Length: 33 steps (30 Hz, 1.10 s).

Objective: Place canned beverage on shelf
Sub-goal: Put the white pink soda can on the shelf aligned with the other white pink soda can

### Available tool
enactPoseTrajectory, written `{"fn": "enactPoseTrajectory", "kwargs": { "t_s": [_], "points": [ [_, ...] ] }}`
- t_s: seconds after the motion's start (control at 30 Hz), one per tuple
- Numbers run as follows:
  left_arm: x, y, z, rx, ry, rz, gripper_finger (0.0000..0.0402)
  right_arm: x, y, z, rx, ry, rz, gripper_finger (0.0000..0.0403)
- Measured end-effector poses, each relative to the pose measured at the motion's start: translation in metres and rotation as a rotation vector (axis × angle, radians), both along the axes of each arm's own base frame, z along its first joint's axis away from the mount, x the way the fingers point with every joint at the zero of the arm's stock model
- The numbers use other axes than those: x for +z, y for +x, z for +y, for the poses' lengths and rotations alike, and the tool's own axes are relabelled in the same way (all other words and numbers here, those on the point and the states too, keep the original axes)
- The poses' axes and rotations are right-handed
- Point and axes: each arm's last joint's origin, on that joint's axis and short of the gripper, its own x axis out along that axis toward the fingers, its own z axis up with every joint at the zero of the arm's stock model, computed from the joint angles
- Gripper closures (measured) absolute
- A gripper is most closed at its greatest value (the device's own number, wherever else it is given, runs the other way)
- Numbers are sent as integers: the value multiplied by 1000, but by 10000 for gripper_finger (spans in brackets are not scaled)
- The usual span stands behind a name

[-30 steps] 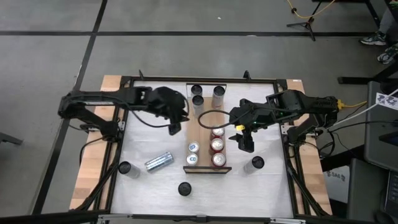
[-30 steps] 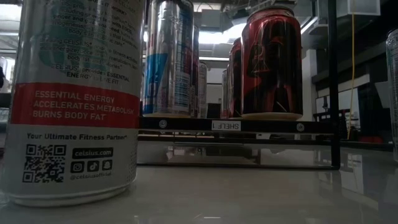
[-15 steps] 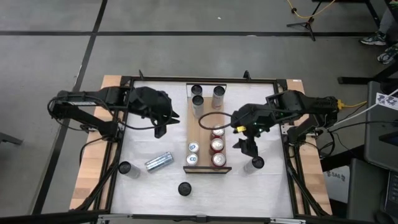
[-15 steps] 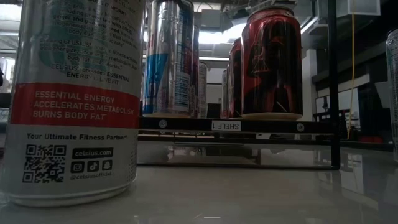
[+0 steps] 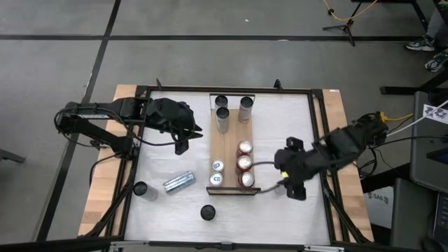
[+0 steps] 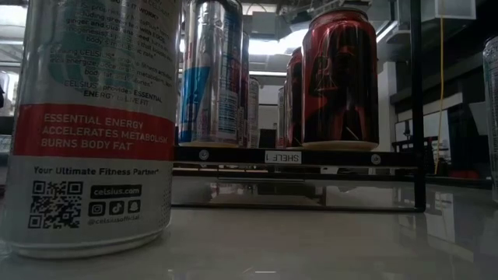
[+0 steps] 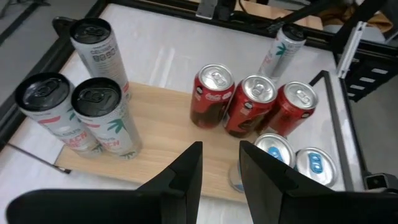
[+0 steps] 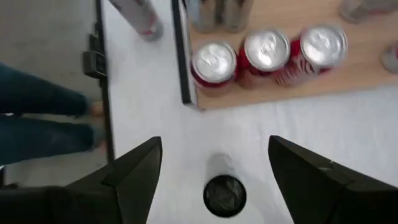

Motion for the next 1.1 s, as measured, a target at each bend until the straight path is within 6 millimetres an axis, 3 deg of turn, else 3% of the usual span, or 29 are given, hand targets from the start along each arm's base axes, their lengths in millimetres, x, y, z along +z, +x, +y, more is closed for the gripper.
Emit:
{"fn": "enactPoseTrajectory", "kwargs": {
  "t_s": [0.27, 0.57, 1.1],
  "points": [
    [0, 0, 0, 12, 9, 3, 305, -46, -25, 14, -115, -40, 166, 116],
    [0, 0, 1, 12, 9, 3, 305, -99, -31, 22, -85, -136, 319, 116],
    [0, 0, 1, 12, 9, 3, 305, -133, -27, 24, -61, -154, 343, 116]
  ]
}}
